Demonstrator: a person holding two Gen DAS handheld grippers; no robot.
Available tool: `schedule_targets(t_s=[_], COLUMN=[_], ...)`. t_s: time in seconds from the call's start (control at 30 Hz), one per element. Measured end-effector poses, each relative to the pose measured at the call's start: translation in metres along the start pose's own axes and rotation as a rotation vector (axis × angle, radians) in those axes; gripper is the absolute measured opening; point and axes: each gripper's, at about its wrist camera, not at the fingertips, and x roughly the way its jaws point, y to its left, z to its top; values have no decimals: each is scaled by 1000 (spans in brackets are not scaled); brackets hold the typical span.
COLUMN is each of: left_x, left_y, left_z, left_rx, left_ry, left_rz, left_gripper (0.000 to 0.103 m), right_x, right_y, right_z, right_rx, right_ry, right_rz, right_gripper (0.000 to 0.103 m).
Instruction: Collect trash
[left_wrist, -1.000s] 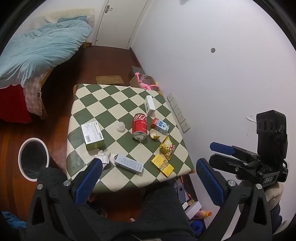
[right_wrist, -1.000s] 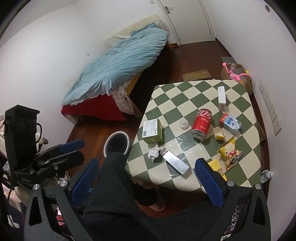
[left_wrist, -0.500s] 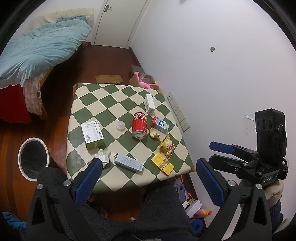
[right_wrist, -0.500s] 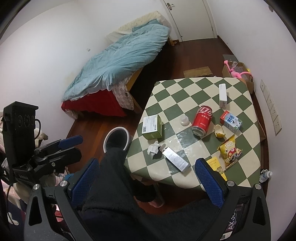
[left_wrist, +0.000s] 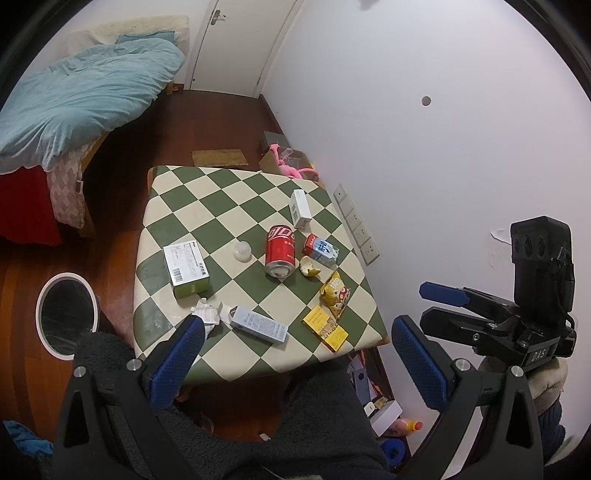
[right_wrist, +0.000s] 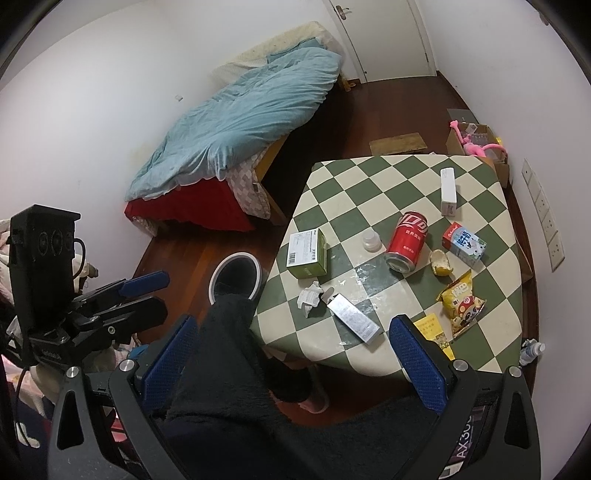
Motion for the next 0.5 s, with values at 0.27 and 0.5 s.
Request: schedule_targets(t_s=[0.27,0.5], left_x=[-4,-4], left_y=[4,4], left_z=[3,2], left_rx=[-1,-2], left_ry=[-5,-5], left_rz=[-2,-1], left_gripper=[103,103], right_x=[1,1], right_y=[1,-1], right_z=[1,1], right_rx=[-3,1], right_ry=[-1,-1], right_rz=[2,2], right_gripper=[103,103])
